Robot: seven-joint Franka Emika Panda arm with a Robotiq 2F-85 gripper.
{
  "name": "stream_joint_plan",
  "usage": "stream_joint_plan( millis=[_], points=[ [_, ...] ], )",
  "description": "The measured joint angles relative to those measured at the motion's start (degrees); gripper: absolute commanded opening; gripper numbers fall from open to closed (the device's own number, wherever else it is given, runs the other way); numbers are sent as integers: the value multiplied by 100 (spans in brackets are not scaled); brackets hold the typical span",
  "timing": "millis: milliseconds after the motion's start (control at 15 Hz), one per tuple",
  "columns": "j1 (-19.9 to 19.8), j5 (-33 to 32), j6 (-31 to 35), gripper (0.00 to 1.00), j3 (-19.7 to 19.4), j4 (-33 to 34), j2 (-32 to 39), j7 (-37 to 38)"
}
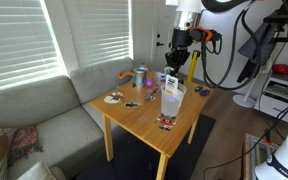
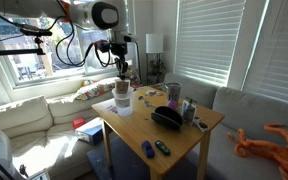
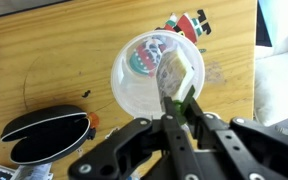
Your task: Put the plastic cup on the left side of the table then put the squishy drinks in it
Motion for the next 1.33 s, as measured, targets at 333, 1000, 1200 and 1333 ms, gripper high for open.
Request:
stream_joint_plan(
  millis=[333,1000,1200,1333],
  points=[
    [-1,-15,229,62,2,-180,-4,0],
    [-436,-236,713,100,-291,37,-332,350],
    [-841,-353,1032,100,-562,108,-60,649],
    [-1010,-381,1227,100,-692,206,264,979]
  ],
)
